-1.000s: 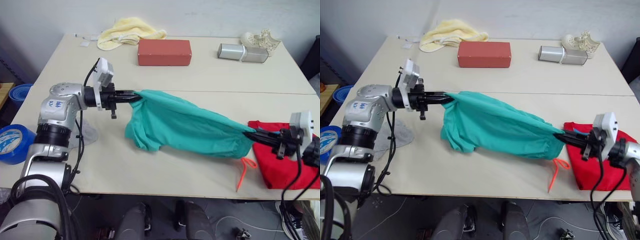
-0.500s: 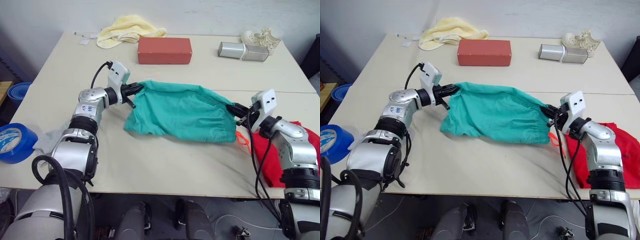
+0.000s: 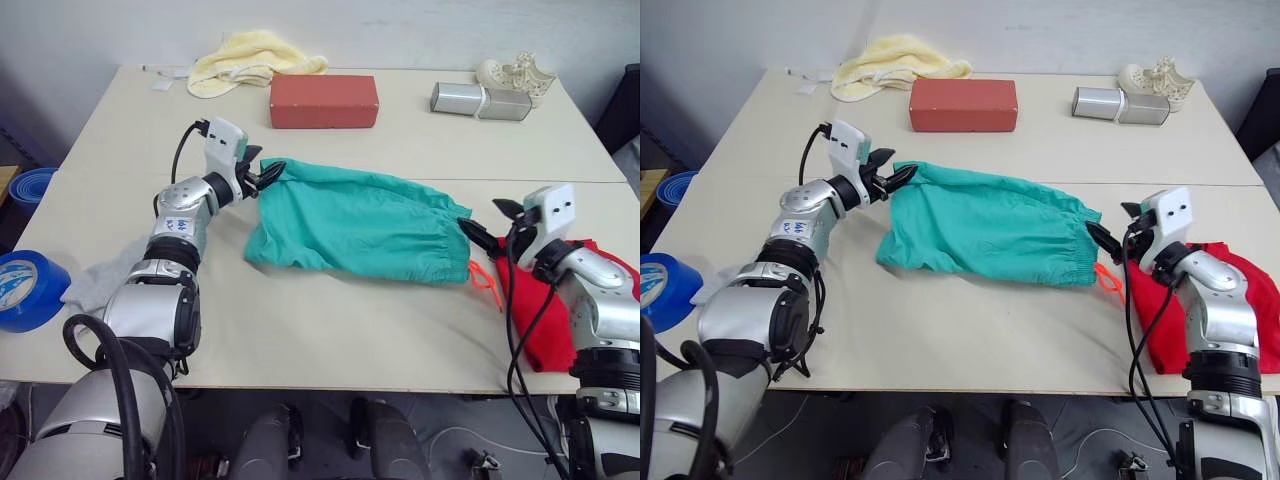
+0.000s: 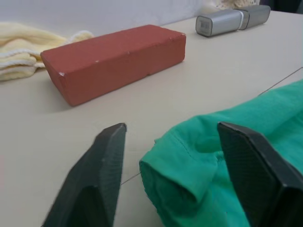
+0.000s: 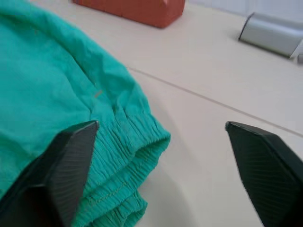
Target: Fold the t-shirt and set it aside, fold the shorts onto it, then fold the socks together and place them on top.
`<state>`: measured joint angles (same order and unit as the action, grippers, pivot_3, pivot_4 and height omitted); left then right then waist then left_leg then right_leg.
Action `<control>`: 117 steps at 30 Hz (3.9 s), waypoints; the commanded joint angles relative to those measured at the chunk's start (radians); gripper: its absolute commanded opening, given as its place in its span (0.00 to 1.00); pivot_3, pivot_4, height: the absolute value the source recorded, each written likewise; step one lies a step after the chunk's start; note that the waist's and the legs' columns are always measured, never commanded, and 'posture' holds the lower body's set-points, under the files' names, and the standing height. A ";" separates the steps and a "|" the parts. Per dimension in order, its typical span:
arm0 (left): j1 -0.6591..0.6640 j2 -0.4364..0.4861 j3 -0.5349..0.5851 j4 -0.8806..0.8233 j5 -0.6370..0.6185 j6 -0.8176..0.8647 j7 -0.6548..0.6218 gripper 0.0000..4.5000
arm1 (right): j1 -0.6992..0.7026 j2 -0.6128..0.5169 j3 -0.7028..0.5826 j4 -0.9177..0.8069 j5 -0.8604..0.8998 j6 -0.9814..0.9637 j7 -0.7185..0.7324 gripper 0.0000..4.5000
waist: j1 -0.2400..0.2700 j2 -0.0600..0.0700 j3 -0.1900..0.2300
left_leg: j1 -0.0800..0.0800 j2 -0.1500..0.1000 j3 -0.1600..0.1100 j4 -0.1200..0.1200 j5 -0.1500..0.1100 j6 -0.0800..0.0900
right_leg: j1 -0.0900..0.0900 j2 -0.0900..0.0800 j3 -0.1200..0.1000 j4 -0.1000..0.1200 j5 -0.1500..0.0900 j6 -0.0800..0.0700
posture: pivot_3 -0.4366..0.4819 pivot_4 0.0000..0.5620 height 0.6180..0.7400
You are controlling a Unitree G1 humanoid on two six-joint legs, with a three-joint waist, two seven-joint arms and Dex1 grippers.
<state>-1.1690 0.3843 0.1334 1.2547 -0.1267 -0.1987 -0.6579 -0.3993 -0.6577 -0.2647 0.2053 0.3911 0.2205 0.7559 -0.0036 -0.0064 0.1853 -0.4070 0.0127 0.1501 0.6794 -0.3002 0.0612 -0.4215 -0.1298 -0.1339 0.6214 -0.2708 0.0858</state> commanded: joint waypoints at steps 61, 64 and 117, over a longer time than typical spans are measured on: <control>1.096 0.441 -0.120 -1.328 -0.227 0.125 -0.565 0.16 | 0.654 -0.202 0.145 -0.365 -0.066 -0.596 0.278 0.00 | 0.002 0.001 0.000 | 0.017 0.003 -0.003 -0.006 -0.010 -0.009 | 0.012 -0.004 0.010 -0.004 -0.004 -0.006 | 0.48 0.27 1.00; 1.125 0.442 -0.102 -1.358 -0.251 0.148 -0.576 0.38 | 0.689 -0.211 0.124 -0.340 -0.063 -0.621 0.310 0.17 | 0.007 0.001 0.000 | 0.018 0.003 -0.003 -0.009 -0.009 -0.011 | 0.011 -0.004 0.010 -0.004 -0.004 -0.006 | 0.48 0.27 1.00; 0.434 -0.146 -0.409 -0.619 0.015 -0.001 -0.559 0.01 | 0.808 0.072 -0.009 -0.733 1.367 0.427 -0.932 1.00 | 0.022 -0.003 -0.003 | 0.013 0.002 -0.002 -0.013 -0.008 0.004 | 0.011 -0.001 0.010 -0.019 0.000 -0.001 | 0.48 0.27 1.00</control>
<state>-0.7452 0.2455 -0.2792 0.6454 -0.1122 -0.1947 -1.2190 0.4338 -0.5940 -0.3067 -0.5407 1.7771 0.6535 -0.1624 0.0180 -0.0097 0.1820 -0.3940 0.0148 0.1490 0.6666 -0.3081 0.0658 -0.4100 -0.1313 -0.1240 0.6022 -0.2704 0.0853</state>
